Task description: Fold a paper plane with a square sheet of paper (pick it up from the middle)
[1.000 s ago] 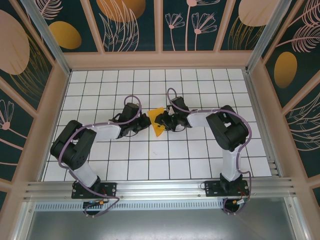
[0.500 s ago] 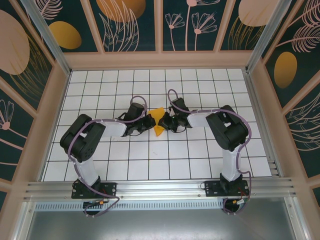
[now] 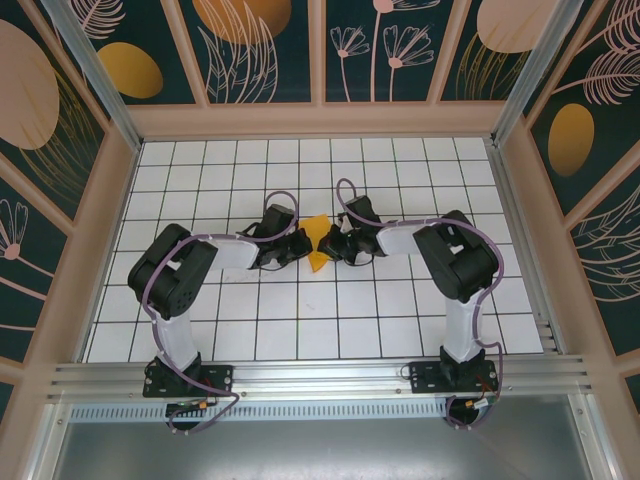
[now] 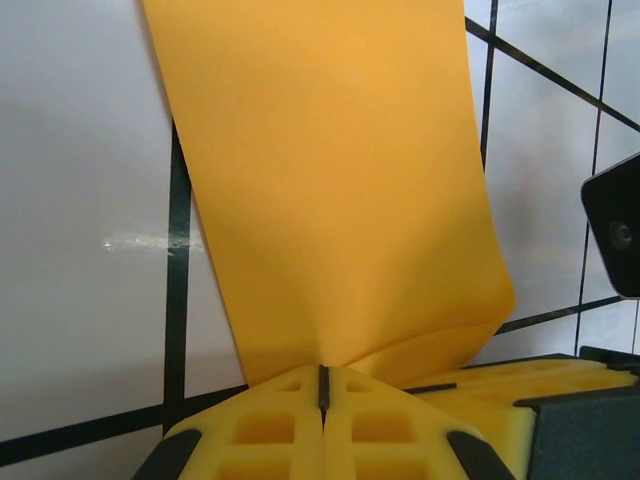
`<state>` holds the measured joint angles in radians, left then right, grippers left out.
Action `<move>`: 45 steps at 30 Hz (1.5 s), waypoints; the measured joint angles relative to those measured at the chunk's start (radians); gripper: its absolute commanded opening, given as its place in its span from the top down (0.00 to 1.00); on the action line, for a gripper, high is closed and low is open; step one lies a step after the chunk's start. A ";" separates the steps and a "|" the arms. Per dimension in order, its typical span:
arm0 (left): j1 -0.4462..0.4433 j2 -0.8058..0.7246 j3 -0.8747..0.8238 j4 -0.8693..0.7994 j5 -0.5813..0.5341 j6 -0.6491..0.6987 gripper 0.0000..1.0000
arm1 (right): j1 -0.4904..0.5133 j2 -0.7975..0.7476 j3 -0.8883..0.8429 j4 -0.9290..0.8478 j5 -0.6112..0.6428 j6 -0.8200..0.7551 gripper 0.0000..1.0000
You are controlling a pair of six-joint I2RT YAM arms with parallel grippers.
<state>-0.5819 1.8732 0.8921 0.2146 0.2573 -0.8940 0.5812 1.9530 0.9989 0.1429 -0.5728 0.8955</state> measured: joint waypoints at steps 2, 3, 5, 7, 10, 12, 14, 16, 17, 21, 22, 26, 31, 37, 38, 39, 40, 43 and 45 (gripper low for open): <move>-0.003 0.000 0.002 -0.004 -0.007 0.003 1.00 | -0.003 -0.025 -0.019 0.005 -0.017 -0.025 0.97; -0.004 0.000 0.002 -0.006 -0.010 0.003 1.00 | -0.004 -0.043 -0.033 0.011 -0.029 -0.035 0.97; -0.006 0.000 0.002 -0.006 -0.016 0.003 1.00 | -0.004 -0.083 -0.066 0.023 -0.048 -0.052 0.97; -0.008 0.000 0.002 -0.006 -0.023 0.003 1.00 | -0.002 -0.126 -0.108 0.043 -0.073 -0.060 0.97; -0.010 0.000 0.002 -0.006 -0.028 0.003 1.00 | 0.005 -0.158 -0.147 0.053 -0.106 -0.076 0.97; -0.011 0.000 0.002 -0.006 -0.031 0.003 1.00 | 0.016 -0.158 -0.154 0.052 -0.118 -0.081 0.97; -0.012 0.000 0.001 -0.005 -0.033 0.002 1.00 | 0.026 -0.157 -0.155 0.053 -0.131 -0.086 0.96; -0.013 -0.002 -0.001 -0.004 -0.037 0.002 1.00 | 0.035 -0.154 -0.155 0.058 -0.141 -0.087 0.96; -0.014 -0.002 -0.003 -0.001 -0.038 0.002 1.00 | 0.037 -0.151 -0.155 0.061 -0.145 -0.087 0.96; -0.014 -0.004 -0.010 0.011 -0.039 0.002 1.00 | 0.039 -0.128 -0.155 0.063 -0.153 -0.087 0.96; -0.014 -0.004 -0.010 0.011 -0.041 0.002 1.00 | 0.039 -0.121 -0.155 0.063 -0.154 -0.087 0.96; -0.015 -0.006 -0.012 0.014 -0.050 0.002 1.00 | 0.039 -0.105 -0.155 0.060 -0.154 -0.087 0.96; -0.018 -0.006 -0.013 0.016 -0.059 0.002 1.00 | 0.039 -0.102 -0.155 0.055 -0.154 -0.093 0.96; -0.020 -0.007 -0.013 0.016 -0.065 0.002 1.00 | 0.039 -0.082 -0.153 0.032 -0.154 -0.109 0.95; -0.020 -0.007 -0.013 0.016 -0.064 0.002 1.00 | 0.039 -0.080 -0.152 0.029 -0.154 -0.111 0.95; -0.020 -0.007 -0.013 0.016 -0.064 0.002 1.00 | 0.039 -0.079 -0.152 0.024 -0.154 -0.113 0.95; -0.020 -0.007 -0.013 0.016 -0.064 0.002 1.00 | 0.039 -0.079 -0.151 0.018 -0.154 -0.115 0.95; -0.020 -0.007 -0.013 0.016 -0.064 0.002 1.00 | 0.039 -0.079 -0.144 0.008 -0.154 -0.125 0.95; -0.020 -0.007 -0.013 0.016 -0.063 0.002 1.00 | 0.039 -0.079 -0.137 0.000 -0.154 -0.129 0.95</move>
<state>-0.6018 1.8660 0.8791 0.2306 0.1940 -0.8917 0.6201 1.8736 0.8616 0.1429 -0.7269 0.7662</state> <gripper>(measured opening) 0.066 0.058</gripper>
